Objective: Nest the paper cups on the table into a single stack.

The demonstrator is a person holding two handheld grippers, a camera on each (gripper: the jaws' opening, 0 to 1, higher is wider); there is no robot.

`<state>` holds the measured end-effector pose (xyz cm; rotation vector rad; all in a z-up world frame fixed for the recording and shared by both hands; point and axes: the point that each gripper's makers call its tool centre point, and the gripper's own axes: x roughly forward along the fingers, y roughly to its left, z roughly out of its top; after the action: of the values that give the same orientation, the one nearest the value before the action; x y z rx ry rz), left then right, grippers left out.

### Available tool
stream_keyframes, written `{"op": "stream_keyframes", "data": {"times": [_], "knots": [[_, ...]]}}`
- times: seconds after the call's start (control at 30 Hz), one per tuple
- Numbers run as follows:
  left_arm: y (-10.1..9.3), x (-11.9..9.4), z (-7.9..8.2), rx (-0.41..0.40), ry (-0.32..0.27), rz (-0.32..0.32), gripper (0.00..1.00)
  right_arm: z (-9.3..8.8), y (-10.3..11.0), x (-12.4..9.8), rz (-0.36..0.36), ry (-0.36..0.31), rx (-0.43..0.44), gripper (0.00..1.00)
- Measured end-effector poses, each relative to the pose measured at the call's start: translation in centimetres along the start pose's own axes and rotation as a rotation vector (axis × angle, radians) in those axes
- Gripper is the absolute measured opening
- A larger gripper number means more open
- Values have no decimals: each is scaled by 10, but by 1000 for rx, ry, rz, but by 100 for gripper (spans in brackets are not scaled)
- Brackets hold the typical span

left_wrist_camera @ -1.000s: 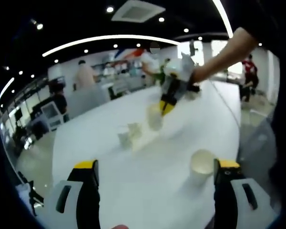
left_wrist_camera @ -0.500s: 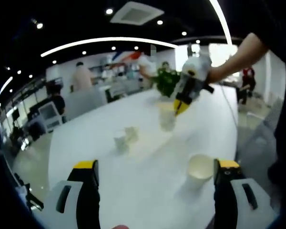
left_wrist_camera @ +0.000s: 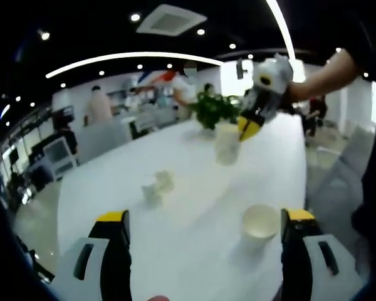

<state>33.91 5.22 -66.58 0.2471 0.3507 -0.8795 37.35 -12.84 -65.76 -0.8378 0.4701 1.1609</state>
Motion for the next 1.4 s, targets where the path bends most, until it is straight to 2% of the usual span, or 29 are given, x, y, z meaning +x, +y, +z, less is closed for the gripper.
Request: {"op": "stream_keyframes", "data": {"times": [0.1,0.2,0.4,0.8,0.93,1.07,1.4], "knots": [[-1,1,0,-3,-4,-5,99,4,1,-10,-26,-1,12,0],[-3,3,-1,-12,-8,-13,99,9,1,-21,-49,-7,61,0],[-7,5,-5,-13,-10,-40,99,23,3,-39,-85,-27,81,0],[-13,6,-10,-22,-6,-65,99,60,5,-63,-130,-44,70,0],[-14,6,-13,-16,2,-71,99,74,11,-67,-125,-57,45,0],[-13,5,-14,-45,-1,-68,99,86,18,-68,-112,-70,2,0],[-15,1,-21,-31,14,-61,99,111,45,-61,-28,-90,-48,0]]}}
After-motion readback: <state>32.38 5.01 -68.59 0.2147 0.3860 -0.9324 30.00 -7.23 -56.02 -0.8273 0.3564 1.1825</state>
